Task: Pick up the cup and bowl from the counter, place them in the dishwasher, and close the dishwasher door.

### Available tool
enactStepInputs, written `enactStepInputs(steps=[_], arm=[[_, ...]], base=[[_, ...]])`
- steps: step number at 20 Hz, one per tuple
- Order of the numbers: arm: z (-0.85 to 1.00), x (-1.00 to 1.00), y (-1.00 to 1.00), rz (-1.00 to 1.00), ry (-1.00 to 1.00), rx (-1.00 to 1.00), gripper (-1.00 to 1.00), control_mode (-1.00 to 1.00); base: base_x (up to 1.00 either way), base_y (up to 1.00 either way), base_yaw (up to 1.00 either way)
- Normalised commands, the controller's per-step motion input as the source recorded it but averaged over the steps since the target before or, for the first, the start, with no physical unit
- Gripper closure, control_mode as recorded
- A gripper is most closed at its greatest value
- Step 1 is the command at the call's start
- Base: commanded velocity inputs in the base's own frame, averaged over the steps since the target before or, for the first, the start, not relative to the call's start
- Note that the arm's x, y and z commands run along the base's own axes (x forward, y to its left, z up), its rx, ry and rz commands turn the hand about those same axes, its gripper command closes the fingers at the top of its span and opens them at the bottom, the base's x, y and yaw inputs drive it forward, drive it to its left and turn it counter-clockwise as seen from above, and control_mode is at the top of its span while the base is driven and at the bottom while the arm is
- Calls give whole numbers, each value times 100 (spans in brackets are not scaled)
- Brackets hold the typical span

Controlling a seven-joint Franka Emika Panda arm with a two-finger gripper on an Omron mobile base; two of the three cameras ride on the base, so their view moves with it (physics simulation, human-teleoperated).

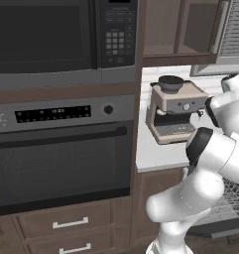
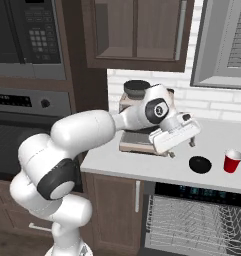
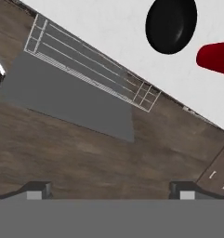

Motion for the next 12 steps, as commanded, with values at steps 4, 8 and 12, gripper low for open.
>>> enactStepInputs(steps=[4, 8, 12], arm=[[-5, 0, -68, 21, 0, 0, -100, -100], [-32, 4, -71, 30, 4, 0, -100, -100], [-34, 14, -58, 28, 0, 0, -100, -100]], base=[[0, 0, 0], [0, 0, 0], [0, 0, 0]])
